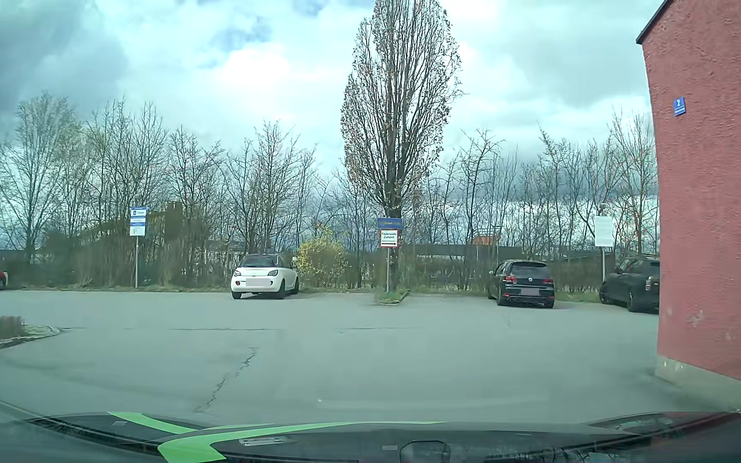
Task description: Follow the waypoints while adhering to traffic rules and regulations
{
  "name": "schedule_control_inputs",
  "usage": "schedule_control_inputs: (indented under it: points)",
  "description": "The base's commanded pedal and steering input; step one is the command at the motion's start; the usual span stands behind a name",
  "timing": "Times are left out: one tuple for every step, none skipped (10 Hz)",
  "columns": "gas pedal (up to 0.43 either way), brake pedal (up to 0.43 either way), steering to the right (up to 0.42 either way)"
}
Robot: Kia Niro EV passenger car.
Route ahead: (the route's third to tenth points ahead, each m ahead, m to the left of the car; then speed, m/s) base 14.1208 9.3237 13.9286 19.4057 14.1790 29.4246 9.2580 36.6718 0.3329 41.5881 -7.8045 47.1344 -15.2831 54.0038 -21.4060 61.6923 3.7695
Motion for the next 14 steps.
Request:
schedule_control_inputs:
  points:
    - [0.0,0.165,-0.009]
    - [0.0,0.177,-0.009]
    - [0.0,0.183,-0.008]
    - [0.0,0.189,-0.008]
    - [0.0,0.201,-0.008]
    - [0.0,0.207,-0.007]
    - [0.0,0.213,-0.007]
    - [0.0,0.22,-0.008]
    - [0.0,0.226,-0.01]
    - [0.0,0.226,-0.013]
    - [0.0,0.22,-0.019]
    - [0.0,0.195,-0.029]
    - [0.0,0.183,-0.045]
    - [0.0,0.165,-0.072]
